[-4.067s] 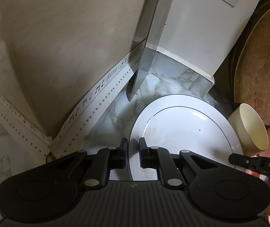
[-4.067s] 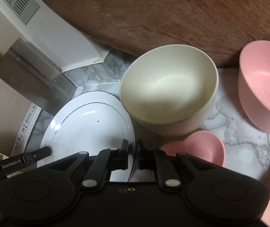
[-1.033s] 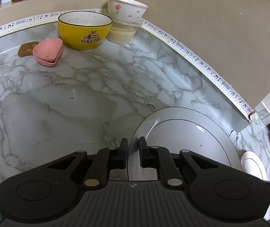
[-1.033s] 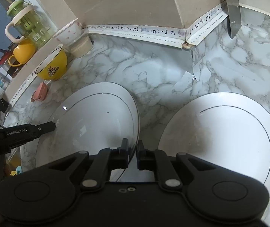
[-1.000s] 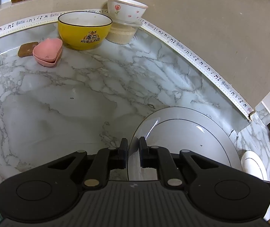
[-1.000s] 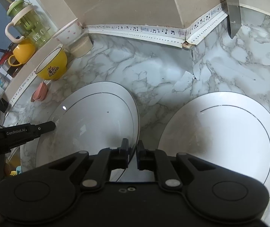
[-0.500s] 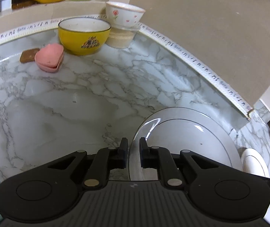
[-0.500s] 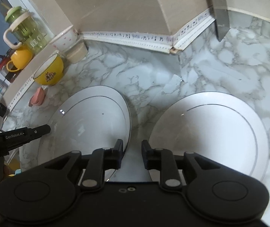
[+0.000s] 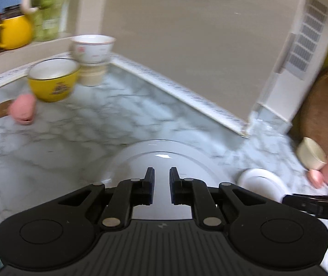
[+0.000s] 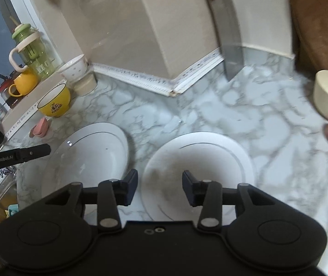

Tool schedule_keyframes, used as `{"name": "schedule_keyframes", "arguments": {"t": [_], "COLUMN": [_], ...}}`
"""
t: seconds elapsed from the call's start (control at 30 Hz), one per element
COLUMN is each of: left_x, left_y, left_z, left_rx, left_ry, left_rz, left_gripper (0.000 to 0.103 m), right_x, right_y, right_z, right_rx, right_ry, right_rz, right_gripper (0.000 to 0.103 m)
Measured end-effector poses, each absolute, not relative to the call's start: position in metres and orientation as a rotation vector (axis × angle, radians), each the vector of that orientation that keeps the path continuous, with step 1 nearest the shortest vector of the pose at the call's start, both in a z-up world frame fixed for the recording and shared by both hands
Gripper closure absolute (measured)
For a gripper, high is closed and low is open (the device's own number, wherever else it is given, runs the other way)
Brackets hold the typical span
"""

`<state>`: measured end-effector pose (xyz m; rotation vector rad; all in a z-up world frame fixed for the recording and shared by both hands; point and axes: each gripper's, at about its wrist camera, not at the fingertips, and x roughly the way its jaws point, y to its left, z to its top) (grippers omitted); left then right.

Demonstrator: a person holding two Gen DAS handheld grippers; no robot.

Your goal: Organize plates and bowls

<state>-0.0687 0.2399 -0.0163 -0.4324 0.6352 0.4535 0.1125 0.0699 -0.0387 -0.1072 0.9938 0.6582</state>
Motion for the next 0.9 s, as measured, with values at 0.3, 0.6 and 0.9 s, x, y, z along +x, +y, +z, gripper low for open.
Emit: {"name": "schedule_keyframes", "arguments": {"t": [0.3,0.6,0.9], "left_x": [-0.031,-0.003,0.007], "left_y": [0.186,0.146,0.121], "left_z": [-0.008,-0.018,-0.032], "left_rx": [-0.351,-0.304,-0.355], "left_ry": [0.615,0.662,0.722], "left_rz": [0.318,0.241,0.243], "left_gripper": [0.040,0.029,0.026], "right_x": [0.118,0.122,0.142], "right_y": [0.032,0.008,-0.002], "right_z": [-0.025,-0.020,-0.016], "right_rx": [-0.117,-0.194,-0.281], "right_ry": [0.931,0.875,0.848], "right_rz": [0.598,0.544,0.586], "right_gripper": [0.037,0.010,0.003]}}
